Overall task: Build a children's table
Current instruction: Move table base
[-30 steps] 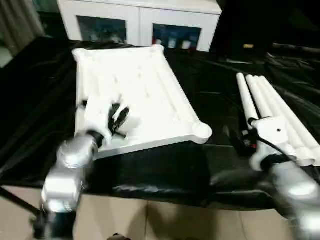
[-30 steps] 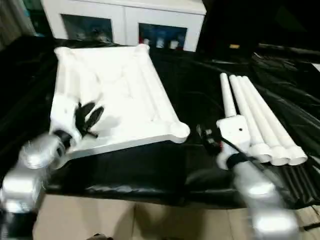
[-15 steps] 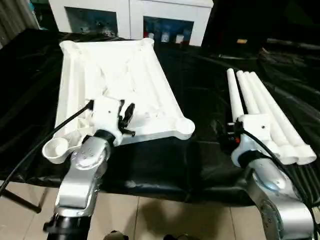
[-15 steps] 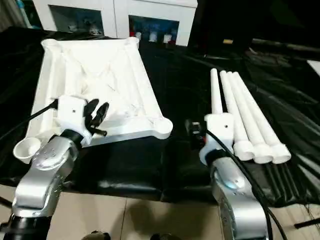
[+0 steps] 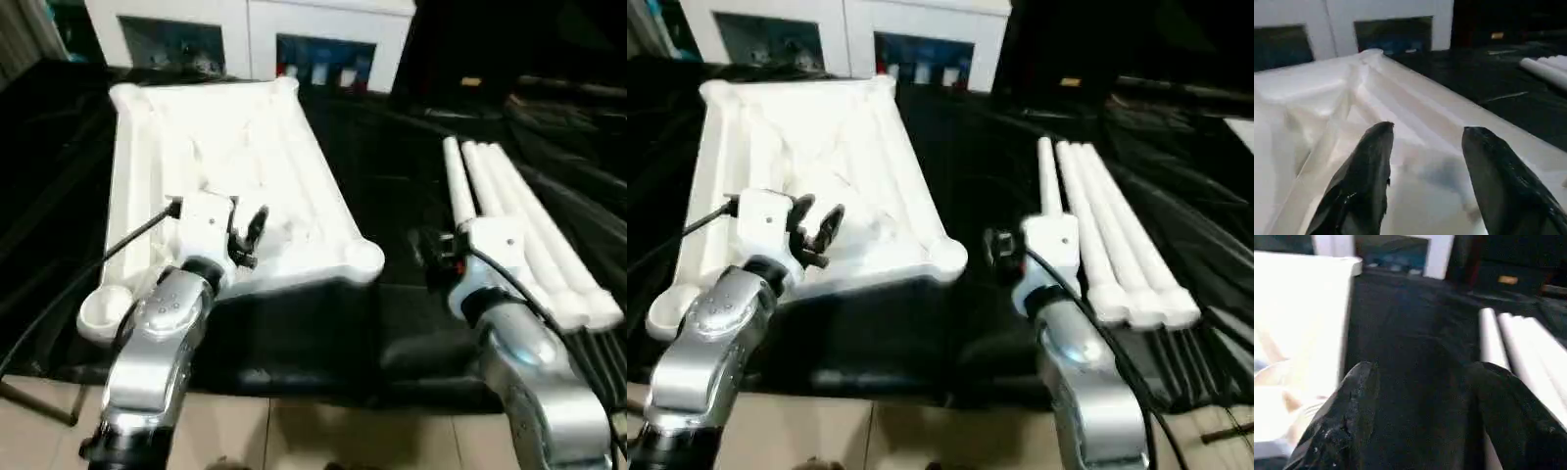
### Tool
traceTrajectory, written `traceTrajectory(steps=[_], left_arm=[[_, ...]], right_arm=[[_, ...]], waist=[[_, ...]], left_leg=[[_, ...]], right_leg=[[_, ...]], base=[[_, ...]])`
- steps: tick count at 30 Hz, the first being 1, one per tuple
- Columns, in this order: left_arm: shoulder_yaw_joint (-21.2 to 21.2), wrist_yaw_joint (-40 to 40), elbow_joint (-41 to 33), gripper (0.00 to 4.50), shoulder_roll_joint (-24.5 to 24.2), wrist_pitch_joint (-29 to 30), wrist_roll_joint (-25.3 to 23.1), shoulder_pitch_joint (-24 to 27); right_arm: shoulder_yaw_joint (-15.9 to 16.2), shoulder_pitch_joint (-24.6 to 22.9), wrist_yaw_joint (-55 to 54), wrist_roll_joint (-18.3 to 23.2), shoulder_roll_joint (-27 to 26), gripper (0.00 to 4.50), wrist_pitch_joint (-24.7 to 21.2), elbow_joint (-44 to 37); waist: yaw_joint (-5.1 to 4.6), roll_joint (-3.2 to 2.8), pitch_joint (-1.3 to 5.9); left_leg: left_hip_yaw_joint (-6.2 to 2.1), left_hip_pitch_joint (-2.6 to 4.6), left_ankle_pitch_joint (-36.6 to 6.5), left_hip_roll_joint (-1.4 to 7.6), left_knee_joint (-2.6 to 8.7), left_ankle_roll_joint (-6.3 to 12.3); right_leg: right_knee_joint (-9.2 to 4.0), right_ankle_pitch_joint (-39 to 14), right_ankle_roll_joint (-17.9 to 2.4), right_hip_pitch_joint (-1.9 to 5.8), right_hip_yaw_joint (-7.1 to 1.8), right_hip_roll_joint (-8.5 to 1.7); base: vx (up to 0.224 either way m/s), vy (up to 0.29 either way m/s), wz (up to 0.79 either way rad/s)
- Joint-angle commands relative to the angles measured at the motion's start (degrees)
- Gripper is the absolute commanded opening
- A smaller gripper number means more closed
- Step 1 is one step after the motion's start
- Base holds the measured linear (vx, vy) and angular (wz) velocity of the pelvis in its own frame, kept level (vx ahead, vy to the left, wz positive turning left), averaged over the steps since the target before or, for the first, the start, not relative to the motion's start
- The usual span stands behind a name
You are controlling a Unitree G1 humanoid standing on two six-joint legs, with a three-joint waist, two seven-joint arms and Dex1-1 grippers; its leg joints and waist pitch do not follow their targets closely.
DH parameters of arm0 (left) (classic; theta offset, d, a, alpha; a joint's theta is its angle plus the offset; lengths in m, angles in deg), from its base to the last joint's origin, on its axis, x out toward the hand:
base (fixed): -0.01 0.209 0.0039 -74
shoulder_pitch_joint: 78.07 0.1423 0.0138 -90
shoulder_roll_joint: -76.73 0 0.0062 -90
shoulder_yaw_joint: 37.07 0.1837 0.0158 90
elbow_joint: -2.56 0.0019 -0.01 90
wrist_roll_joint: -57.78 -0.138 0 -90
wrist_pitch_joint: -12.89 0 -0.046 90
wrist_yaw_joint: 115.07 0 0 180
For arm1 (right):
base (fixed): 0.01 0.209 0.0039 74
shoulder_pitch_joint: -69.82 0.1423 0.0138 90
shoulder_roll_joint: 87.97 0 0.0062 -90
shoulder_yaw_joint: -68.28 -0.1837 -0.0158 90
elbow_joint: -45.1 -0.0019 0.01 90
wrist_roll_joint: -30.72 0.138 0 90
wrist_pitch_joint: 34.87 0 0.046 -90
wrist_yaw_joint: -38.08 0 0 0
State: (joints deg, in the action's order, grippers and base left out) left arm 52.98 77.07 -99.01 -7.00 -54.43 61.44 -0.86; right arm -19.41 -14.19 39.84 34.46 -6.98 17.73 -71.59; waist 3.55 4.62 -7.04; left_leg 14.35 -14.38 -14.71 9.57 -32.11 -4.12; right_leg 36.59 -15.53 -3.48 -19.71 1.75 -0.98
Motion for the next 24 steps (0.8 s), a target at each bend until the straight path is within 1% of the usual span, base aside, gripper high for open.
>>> traceTrajectory(steps=[1, 2, 3, 4, 5, 6, 7, 8, 9, 10, 11, 12, 13, 14, 15, 16, 17, 18, 19, 20, 21, 22, 23, 24], left_arm=[[2.25, 1.05, -2.04, 2.93, 0.39, 0.36, 0.04, 0.59], [2.48, 1.45, -2.34, 3.01, 0.26, 0.37, 0.16, 0.82], [2.61, 1.72, -2.51, 3.12, 0.19, 0.37, 0.22, 0.95], [2.57, 3.14, -3.44, 3.32, 0.56, -1.11, 1.79, 1.77], [2.67, 3.56, -3.71, 3.32, 0.50, -1.10, 2.10, 1.92], [2.95, 4.42, -4.27, 3.36, 0.25, -0.77, 2.64, 2.19], [3.73, 5.75, -4.65, 3.42, -0.60, -0.46, 2.76, 2.61], [4.37, 6.77, -4.92, 3.42, -1.32, -0.28, 2.94, 2.90], [4.87, 7.84, -5.13, 3.65, -1.98, -0.26, 3.20, 3.18], [5.37, 9.91, -5.49, 3.72, -2.95, 0.13, 4.20, 3.64], [5.56, 11.52, -5.66, 3.76, -3.70, 0.43, 5.01, 3.83], [5.71, 13.20, -5.84, 3.76, -4.49, 0.92, 5.91, 3.94], [5.86, 13.87, -5.89, 3.78, -5.05, 1.23, 6.02, 3.84], [5.86, 13.87, -5.89, 3.93, -5.05, 1.23, 6.02, 3.84], [6.15, 16.10, -6.21, 4.15, -6.46, 1.89, 6.88, 3.56], [6.22, 16.84, -6.29, 4.15, -6.86, 2.23, 7.26, 3.38], [6.44, 17.45, -6.29, 4.17, -7.42, 2.40, 7.24, 3.17], [6.94, 18.62, -6.26, 4.17, -8.60, 2.76, 7.08, 2.69], [7.43, 20.71, -6.68, 4.26, -9.93, 3.92, 8.04, 2.03], [7.56, 21.24, -6.79, 4.39, -10.28, 4.23, 8.35, 1.85], [8.04, 22.70, -6.91, 4.47, -11.28, 4.92, 8.94, 1.15], [8.45, 24.39, -7.22, 4.50, -12.33, 5.98, 9.71, 0.47], [9.13, 26.18, -7.60, 4.50, -13.62, 6.88, 10.04, -0.29], [9.81, 27.97, -8.03, 4.50, -14.92, 8.22, 10.57, -1.01]], right_arm=[[-1.09, -0.22, -0.02, -0.70, 0.40, 3.17, -0.56, -0.01], [-1.05, -0.14, -0.06, -0.81, 0.48, 3.17, -0.69, -0.05], [-1.03, -0.08, -0.10, -0.88, 0.53, 3.17, -0.80, -0.06], [-0.93, 0.00, -0.50, -1.53, 0.89, 3.17, -1.70, -0.47], [-0.94, 0.10, -0.63, -1.70, 1.02, 3.17, -2.24, -0.58], [-0.98, 0.36, -0.90, -2.02, 1.28, 3.17, -3.52, -0.80], [-0.73, 0.80, -0.69, -2.47, 2.19, 3.17, -5.14, -1.05], [-0.51, 1.21, -0.53, -2.80, 2.97, 3.17, -6.42, -1.20], [-0.88, 1.61, 0.01, -2.13, 3.29, 3.17, -7.79, -1.20], [-1.85, 2.41, 0.90, -0.79, 3.87, 3.33, -10.40, -1.13], [-2.83, 2.94, 1.54, 0.59, 3.94, 3.43, -12.41, -1.02], [-3.55, 3.59, 2.10, 1.39, 4.44, 3.43, -14.40, -0.77], [-3.59, 4.11, 2.23, 1.04, 5.18, 3.50, -15.27, -0.29], [-3.59, 4.11, 2.23, 1.04, 5.18, 3.53, -15.27, -0.29], [-3.99, 5.80, 2.96, 0.96, 6.43, 3.74, -17.63, 1.35], [-4.19, 6.42, 3.40, 1.22, 6.77, 3.74, -18.27, 1.96], [-4.56, 7.24, 3.31, 1.06, 6.89, 3.86, -18.78, 2.81], [-5.38, 9.00, 3.03, 0.63, 7.12, 3.86, -19.75, 4.65], [-4.88, 11.12, 4.41, 0.60, 8.73, 3.98, -21.03, 7.45], [-4.71, 11.67, 4.79, 0.63, 9.18, 4.10, -21.42, 8.14], [-5.14, 13.55, 4.81, 0.79, 9.43, 4.20, -21.83, 10.67], [-6.14, 15.66, 4.40, 1.32, 9.19, 4.25, -23.04, 13.15], [-6.56, 17.67, 4.52, 1.59, 9.34, 4.25, -22.67, 16.23], [-6.86, 19.57, 4.80, 1.81, 9.58, 4.28, -23.00, 19.26]], waist=[[2.30, 0.40, 4.45], [2.30, 0.40, 4.45], [2.09, -0.05, 5.01], [1.58, -0.85, 4.75], [1.28, -1.72, 4.82], [0.20, -4.30, 4.42], [-2.17, -5.62, 4.48], [-2.23, -5.13, 5.12], [-2.12, -4.37, 5.12], [-1.86, -2.63, 5.03], [-1.66, -2.04, 4.94], [-0.87, -1.59, 4.33], [-0.51, -1.76, 4.36], [-0.58, -1.76, 4.18], [-1.22, -2.33, 3.70], [-1.58, -2.38, 3.50], [-1.75, -2.46, 3.22], [-1.89, -2.52, 2.72], [-2.06, -2.42, 2.65], [-2.04, -2.48, 2.71], [-1.96, -2.60, 2.73], [-1.91, -2.68, 2.82], [-1.94, -2.66, 2.91], [-2.02, -2.55, 3.11]], left_leg=[[-6.45, -9.45, -2.43, -0.92, -6.53, 6.64], [-6.45, -9.45, -2.43, -0.92, -6.53, 6.64], [-8.15, -12.55, 4.18, -1.20, -6.94, 6.28], [-8.74, -12.57, 10.72, -0.97, -4.29, 6.00], [-8.65, -11.81, 15.97, -0.90, -2.18, 6.42], [-10.14, -8.03, 20.92, 2.23, 0.18, 9.27], [-16.37, -4.37, 16.59, 9.91, 1.88, 19.40], [-17.51, -1.68, 20.91, 10.65, 0.12, 23.40], [-17.00, -2.30, 33.82, 9.24, -1.32, 26.62], [-14.80, -4.71, 40.13, 5.70, -2.10, 24.17], [-12.88, -6.52, 38.01, 3.29, -2.42, 21.27], [-9.91, -8.53, 23.34, 0.30, -1.04, 14.13], [-9.25, -8.01, 10.34, 0.95, 0.31, 8.01], [-9.06, -7.67, 6.10, 1.21, 0.96, 6.06], [-8.64, -7.17, -2.19, 1.69, 2.33, 2.62], [-8.52, -7.25, -4.74, 1.79, 2.75, 1.57], [-8.48, -7.18, -7.80, 1.95, 3.13, 0.34], [-8.35, -6.73, -14.31, 2.00, 3.44, -1.86], [-8.52, -6.31, -18.35, 1.84, 3.29, -3.59], [-8.54, -6.23, -19.05, 1.81, 3.28, -4.03], [-8.52, -6.34, -18.83, 1.89, 3.32, -4.43], [-8.41, -6.24, -18.37, 1.89, 3.28, -4.53], [-8.41, -6.22, -18.09, 1.84, 3.24, -4.58], [-8.34, -6.57, -16.91, 1.82, 3.25, -4.54]], right_leg=[[-6.77, 3.71, -14.18, 10.75, -11.27, -11.91], [-6.77, 3.71, -14.18, 10.75, -11.27, -11.91], [-4.35, 19.78, -13.88, 11.27, -9.08, -9.67], [-3.11, 29.43, -12.98, 9.37, -5.10, -6.55], [-2.44, 30.76, -11.18, 8.06, -2.98, -4.57], [-2.03, 22.32, -6.15, 4.44, 0.58, -2.52], [3.49, 5.43, -2.72, -0.29, 0.87, -2.85], [3.55, 1.66, -1.55, -2.66, -0.26, -3.87], [2.77, 6.74, 1.23, -3.51, -2.03, -5.50], [0.24, 16.15, 3.52, -2.67, -3.51, -6.65], [-1.16, 19.84, 2.83, -1.51, -3.66, -7.40], [-2.68, 19.04, 1.58, 0.35, -3.20, -7.58], [-3.16, 13.31, -0.98, 1.24, -2.82, -7.51], [-3.38, 10.25, -2.26, 1.20, -2.68, -7.02], [-4.00, 1.40, -4.90, 0.84, -2.29, -6.23], [-4.20, -2.27, -5.27, 0.73, -2.25, -6.10], [-4.47, -6.66, -5.30, 0.53, -2.20, -6.04], [-5.21, -15.24, -4.40, -0.33, -2.57, -6.19], [-5.66, -21.75, -3.37, -0.84, -2.82, -6.58], [-5.84, -23.22, -2.90, -0.96, -2.88, -6.72], [-5.98, -23.31, -2.22, -1.13, -3.04, -6.84], [-5.97, -22.17, -2.08, -1.53, -3.19, -6.81], [-5.83, -21.41, -2.32, -1.60, -3.18, -6.80], [-5.60, -19.63, -2.75, -1.39, -3.12, -6.75]], base=[[0.181, -0.023, -0.32], [0.179, -0.020, -0.16], [0.097, 0.004, -0.17], [0.097, 0.004, -0.17], [-0.076, 0.042, -0.14], [-0.137, 0.054, -0.12], [-0.137, 0.054, -0.12], [0.000, 0.000, 0.00], [0.058, 0.049, 0.01], [0.058, 0.049, 0.01], [-0.004, 0.054, -0.05], [0.000, 0.000, 0.00], [0.000, 0.000, 0.00], [-0.061, -0.005, -0.03], [-0.072, -0.002, -0.04], [-0.072, -0.002, -0.04], [-0.078, 0.012, -0.11], [-0.081, 0.017, -0.11], [-0.081, 0.017, -0.11], [-0.076, 0.017, -0.08], [-0.063, 0.018, -0.07], [-0.063, 0.018, -0.07], [-0.053, 0.012, -0.04], [0.000, 0.000, 0.00]])
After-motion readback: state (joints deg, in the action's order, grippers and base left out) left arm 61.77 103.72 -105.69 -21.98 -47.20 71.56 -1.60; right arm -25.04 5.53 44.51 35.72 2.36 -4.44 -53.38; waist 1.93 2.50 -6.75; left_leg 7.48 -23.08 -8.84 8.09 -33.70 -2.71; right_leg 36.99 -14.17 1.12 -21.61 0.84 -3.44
